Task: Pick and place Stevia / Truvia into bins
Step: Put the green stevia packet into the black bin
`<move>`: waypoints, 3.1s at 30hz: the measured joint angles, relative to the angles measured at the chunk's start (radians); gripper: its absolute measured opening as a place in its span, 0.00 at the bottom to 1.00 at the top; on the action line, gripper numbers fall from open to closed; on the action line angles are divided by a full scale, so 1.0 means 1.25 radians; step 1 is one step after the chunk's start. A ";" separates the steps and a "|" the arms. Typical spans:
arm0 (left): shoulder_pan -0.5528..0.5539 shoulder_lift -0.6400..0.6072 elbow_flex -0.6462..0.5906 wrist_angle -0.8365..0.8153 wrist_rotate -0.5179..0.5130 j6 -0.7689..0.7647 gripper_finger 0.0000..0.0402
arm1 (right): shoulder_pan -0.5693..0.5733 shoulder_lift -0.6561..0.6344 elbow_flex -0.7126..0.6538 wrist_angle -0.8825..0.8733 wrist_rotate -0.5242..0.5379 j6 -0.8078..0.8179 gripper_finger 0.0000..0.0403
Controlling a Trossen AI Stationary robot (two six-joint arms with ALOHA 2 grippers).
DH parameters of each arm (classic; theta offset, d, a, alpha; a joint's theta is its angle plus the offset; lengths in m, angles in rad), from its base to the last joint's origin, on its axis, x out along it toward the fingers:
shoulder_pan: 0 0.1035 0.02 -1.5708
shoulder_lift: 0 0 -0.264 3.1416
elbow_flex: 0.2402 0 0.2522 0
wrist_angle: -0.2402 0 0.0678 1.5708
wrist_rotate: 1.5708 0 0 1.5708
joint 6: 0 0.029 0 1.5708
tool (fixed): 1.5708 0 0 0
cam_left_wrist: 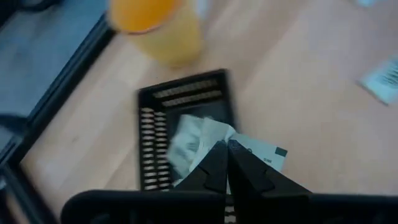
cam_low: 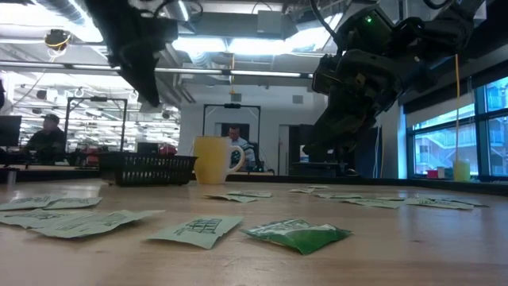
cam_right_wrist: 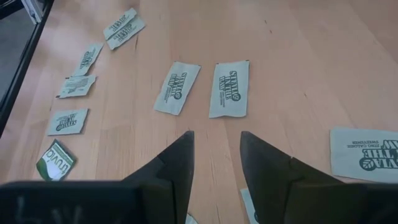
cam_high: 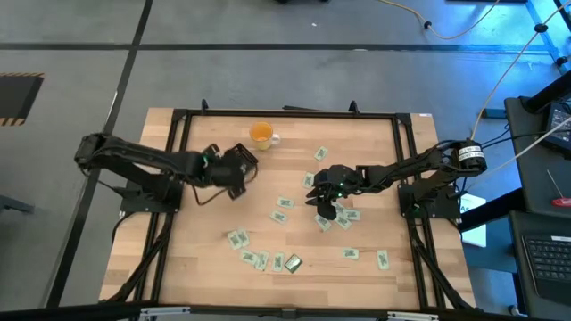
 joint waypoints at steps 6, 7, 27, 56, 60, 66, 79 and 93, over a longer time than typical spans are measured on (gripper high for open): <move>0.119 0.002 -0.039 0.003 0.039 0.007 0.01 | 0.000 0.000 0.000 0.000 0.000 0.000 0.33; 0.136 0.007 -0.045 0.004 0.051 0.007 0.01 | 0.000 0.000 0.000 0.000 0.000 0.000 0.33; 0.231 0.109 -0.117 0.156 0.175 0.057 0.01 | 0.000 0.000 0.000 -0.001 0.000 0.000 0.33; 0.024 -0.014 -0.117 0.256 0.470 0.311 0.18 | 0.000 0.000 0.000 -0.002 0.000 0.000 0.33; -0.068 0.006 -0.117 0.295 0.455 0.345 0.18 | 0.000 0.000 0.000 -0.002 0.000 -0.001 0.33; -0.166 0.042 -0.117 0.331 0.425 0.320 0.18 | 0.000 0.000 0.000 -0.001 0.000 -0.003 0.33; -0.287 0.217 -0.116 0.417 0.382 0.259 0.16 | 0.000 0.000 0.000 -0.001 0.000 -0.003 0.33; -0.289 0.343 -0.110 0.407 0.384 0.211 0.15 | 0.000 0.000 0.000 0.000 0.001 -0.003 0.33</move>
